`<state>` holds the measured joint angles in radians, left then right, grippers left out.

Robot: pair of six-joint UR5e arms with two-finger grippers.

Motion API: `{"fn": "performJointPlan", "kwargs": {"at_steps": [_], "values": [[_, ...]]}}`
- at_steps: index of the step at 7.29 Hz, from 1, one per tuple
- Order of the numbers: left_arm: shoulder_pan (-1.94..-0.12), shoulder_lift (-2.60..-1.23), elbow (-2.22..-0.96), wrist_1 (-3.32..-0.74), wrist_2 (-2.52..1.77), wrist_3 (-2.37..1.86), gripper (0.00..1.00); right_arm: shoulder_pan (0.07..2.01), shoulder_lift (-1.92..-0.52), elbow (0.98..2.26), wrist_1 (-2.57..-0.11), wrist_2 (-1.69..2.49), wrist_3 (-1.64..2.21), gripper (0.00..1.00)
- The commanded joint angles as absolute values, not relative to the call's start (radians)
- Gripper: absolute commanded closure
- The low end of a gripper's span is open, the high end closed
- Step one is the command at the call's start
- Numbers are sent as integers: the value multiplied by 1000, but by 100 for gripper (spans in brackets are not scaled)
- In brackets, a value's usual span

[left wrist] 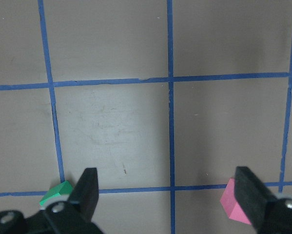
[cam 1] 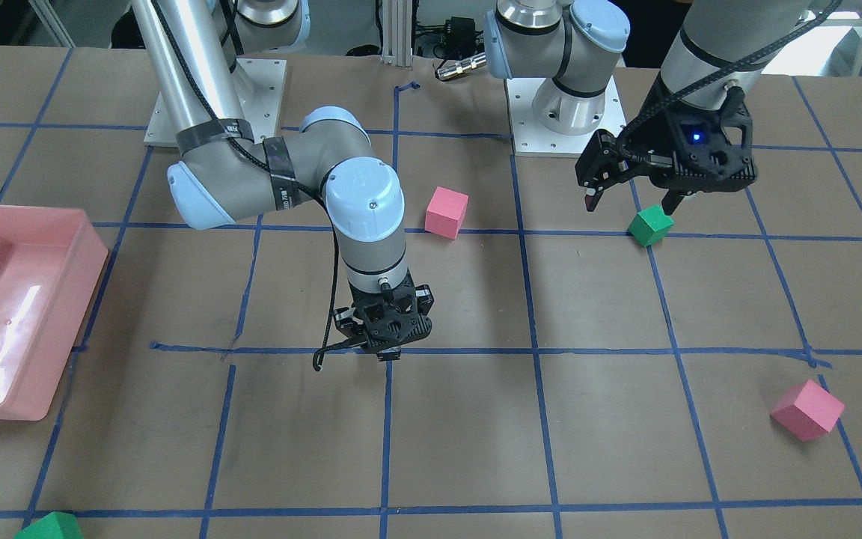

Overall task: Align button upright
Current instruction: 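Lower the button switch onto the table and open the right gripper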

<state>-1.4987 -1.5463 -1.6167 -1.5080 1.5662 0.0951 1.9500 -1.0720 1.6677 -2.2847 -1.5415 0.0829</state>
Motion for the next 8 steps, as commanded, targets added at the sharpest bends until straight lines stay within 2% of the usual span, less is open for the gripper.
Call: {"fn": "performJointPlan", "kwargs": {"at_steps": [1, 2, 3, 5, 6, 8], "values": [[-1499, -1546, -1617, -1508, 1566, 95, 0, 1965, -1019, 1669, -2339, -1539, 78, 100], [-1500, -1546, -1617, -1506, 1566, 95, 0, 1967, -1016, 1669, -2339, -1539, 77, 100], [-1500, -1545, -1617, -1505, 1565, 95, 0, 1968, -1020, 1669, -2345, -1539, 72, 88], [-1502, -1542, -1615, -1511, 1565, 95, 0, 1968, -1019, 1681, -2344, -1537, 46, 34], [-1502, -1539, -1614, -1522, 1566, 92, 0, 1968, -1025, 1692, -2345, -1532, 45, 0], [-1502, -1529, -1617, -1538, 1566, 95, 0, 1967, -1064, 1681, -2330, -1540, 20, 0]]}}
